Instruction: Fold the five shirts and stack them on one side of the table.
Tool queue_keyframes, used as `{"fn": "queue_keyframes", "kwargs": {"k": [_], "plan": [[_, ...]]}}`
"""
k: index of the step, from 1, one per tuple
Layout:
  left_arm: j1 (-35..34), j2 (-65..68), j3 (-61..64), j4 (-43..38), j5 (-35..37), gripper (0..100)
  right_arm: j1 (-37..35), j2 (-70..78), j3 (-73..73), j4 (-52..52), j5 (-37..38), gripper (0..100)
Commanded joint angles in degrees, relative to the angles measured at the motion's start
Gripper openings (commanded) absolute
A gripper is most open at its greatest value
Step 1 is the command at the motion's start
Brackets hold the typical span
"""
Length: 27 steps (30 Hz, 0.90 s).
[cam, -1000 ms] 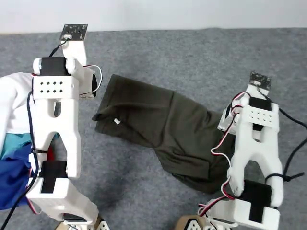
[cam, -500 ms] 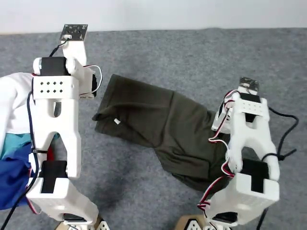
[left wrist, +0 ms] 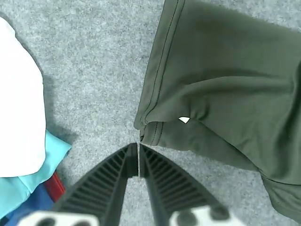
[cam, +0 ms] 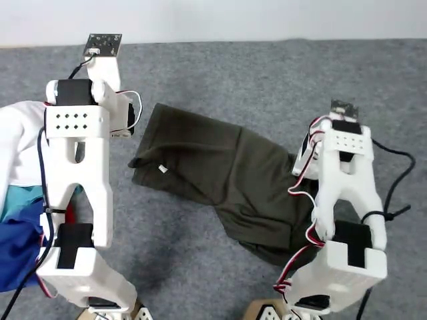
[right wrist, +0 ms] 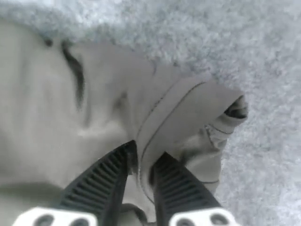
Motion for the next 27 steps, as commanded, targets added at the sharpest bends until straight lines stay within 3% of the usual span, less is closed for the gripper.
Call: {"fn": "queue_keyframes", "kwargs": {"k": [1,9,20,27], "plan": [[-0.26,-3.25,-0.31,1.41,-0.62,1,1.71,-0.66,-6.86,2.86,-0.53,0.9],[-0.35,-3.34,-0.31,1.41,-0.70,1,6.55,0.04,-12.57,2.86,-0.26,0.9],[-0.44,-3.60,-0.31,1.41,-0.79,1,8.40,6.90,-12.75,-6.20,-0.18,0.9],[-0.44,-3.34,-0.31,1.41,-0.79,1,11.91,11.38,-21.63,-2.59,-0.09,0.9]]}}
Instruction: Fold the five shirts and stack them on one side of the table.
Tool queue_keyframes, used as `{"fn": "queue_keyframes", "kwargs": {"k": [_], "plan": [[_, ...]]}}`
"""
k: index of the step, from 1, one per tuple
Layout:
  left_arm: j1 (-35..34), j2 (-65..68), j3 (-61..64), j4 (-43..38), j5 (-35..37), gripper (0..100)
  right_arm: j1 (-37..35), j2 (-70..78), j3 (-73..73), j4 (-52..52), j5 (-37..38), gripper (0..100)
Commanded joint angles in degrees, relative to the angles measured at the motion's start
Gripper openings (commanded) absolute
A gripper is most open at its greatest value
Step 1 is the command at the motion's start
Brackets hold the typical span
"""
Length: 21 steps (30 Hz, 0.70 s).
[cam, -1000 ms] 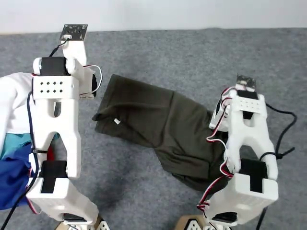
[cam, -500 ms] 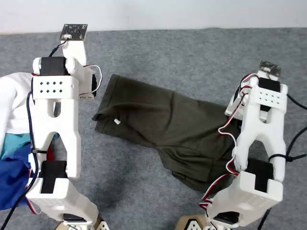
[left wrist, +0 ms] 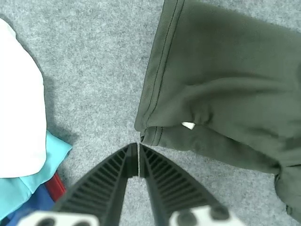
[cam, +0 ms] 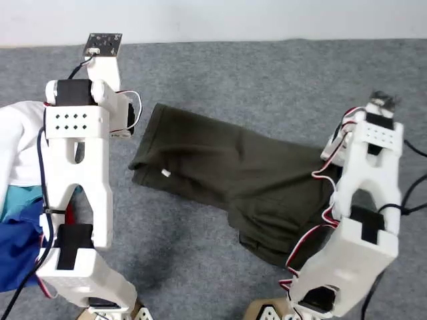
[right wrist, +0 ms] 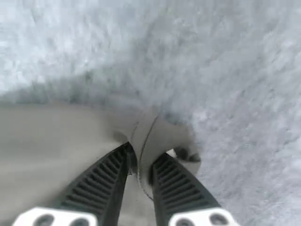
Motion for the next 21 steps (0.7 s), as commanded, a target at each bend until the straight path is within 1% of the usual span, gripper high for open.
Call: {"fn": "queue_keyframes", "kwargs": {"k": [1,6,13,18,20,21], "plan": [[-0.44,-3.08,-0.31,1.41,-0.53,1,2.15,0.22,-7.91,2.33,-0.09,0.9],[-0.44,-3.08,-0.31,1.41,-0.53,1,3.30,3.47,-13.10,4.79,-0.09,0.9],[-0.44,-3.08,-0.31,1.41,-0.53,1,3.74,8.31,-13.54,5.76,0.00,0.9],[-0.44,-3.08,-0.31,1.41,-0.53,1,4.26,7.52,-13.80,5.85,5.19,1.0],[-0.44,-3.08,-0.31,1.41,-0.53,1,4.26,5.76,-13.80,8.13,5.54,3.9],[-0.44,-3.08,-0.31,1.41,-0.53,1,4.18,4.70,-13.80,9.36,5.54,7.3]]}}
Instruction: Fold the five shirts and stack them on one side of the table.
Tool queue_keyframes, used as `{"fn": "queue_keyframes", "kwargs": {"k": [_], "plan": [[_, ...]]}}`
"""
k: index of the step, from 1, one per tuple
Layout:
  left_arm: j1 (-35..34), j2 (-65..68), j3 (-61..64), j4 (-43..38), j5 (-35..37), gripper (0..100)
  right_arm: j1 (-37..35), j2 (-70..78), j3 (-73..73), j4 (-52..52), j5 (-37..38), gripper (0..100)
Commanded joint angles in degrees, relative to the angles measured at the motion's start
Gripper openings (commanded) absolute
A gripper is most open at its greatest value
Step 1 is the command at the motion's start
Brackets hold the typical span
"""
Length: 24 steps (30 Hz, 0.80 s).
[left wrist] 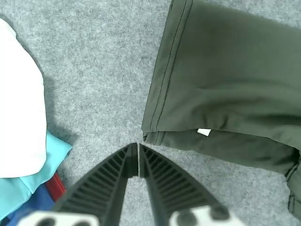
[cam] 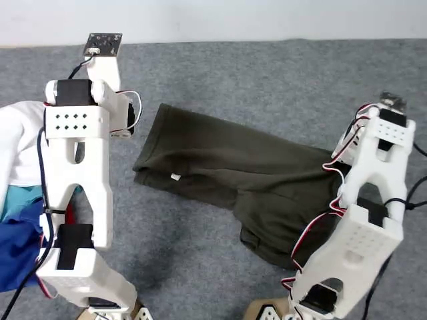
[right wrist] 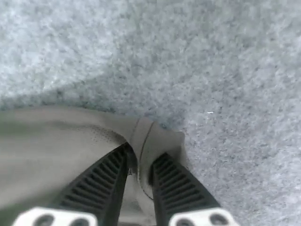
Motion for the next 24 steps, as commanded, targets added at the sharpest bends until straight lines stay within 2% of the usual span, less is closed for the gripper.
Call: {"fn": "queue_keyframes", "kwargs": {"k": [1,5,7,13,19,24], "plan": [[-0.44,-3.08,-0.31,1.41,-0.53,1,0.92,-6.11,-3.08,4.35,0.97,11.9],[-0.44,-3.08,-0.31,1.41,-0.53,1,0.66,-11.38,-3.08,7.52,1.67,30.2],[-0.44,-3.25,-0.31,1.41,-0.35,1,0.66,-13.76,-3.08,8.22,3.96,33.6],[-0.44,-3.34,-0.31,1.41,-0.18,1,0.57,-20.88,-3.08,11.38,7.82,27.1],[-0.44,-3.52,-0.40,1.41,-0.18,1,-2.42,-25.63,-2.90,22.37,10.46,17.4],[-0.53,-3.69,-0.40,1.49,-0.44,1,-4.44,-27.21,1.05,25.27,20.22,9.5]]}}
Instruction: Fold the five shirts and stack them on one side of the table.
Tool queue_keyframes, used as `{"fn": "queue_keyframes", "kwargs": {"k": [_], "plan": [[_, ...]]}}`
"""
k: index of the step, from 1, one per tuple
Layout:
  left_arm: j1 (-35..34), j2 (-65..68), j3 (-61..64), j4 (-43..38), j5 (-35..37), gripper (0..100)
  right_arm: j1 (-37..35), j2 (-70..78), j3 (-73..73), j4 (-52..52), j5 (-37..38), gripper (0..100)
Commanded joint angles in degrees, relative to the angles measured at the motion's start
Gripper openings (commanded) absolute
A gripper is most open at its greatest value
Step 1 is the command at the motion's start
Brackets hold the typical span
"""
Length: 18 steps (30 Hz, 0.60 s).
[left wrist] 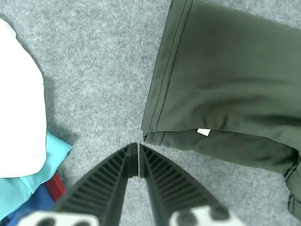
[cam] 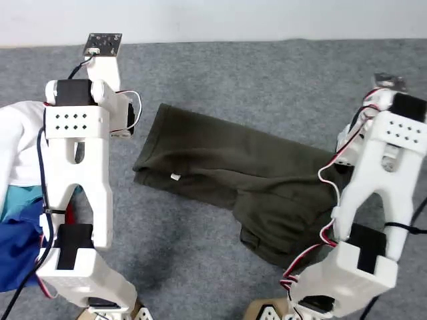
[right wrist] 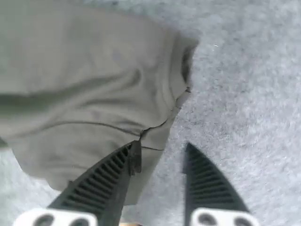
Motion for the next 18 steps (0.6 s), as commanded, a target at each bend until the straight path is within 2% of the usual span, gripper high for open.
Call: {"fn": "queue_keyframes", "kwargs": {"k": [1,4,8,11,14,18], "plan": [[-0.53,-3.69,-0.40,1.49,-0.44,1,-1.27,-5.58,2.20,2.42,7.91,9.4],[-0.97,-3.69,-0.57,1.49,-0.53,1,-2.51,-10.15,7.38,2.42,14.77,9.0],[-5.98,-3.69,-0.75,1.49,-2.55,1,-4.97,-20.26,17.14,2.42,22.15,9.0],[-10.55,-3.96,-0.75,1.49,-7.91,1,-9.19,-28.26,26.37,2.33,24.09,9.5],[-12.40,-6.59,-0.40,1.49,-8.18,1,-14.73,-34.33,35.69,2.24,24.35,12.2],[-12.22,-10.46,-0.40,1.49,-8.53,1,-22.46,-38.46,44.92,1.54,24.35,21.7]]}}
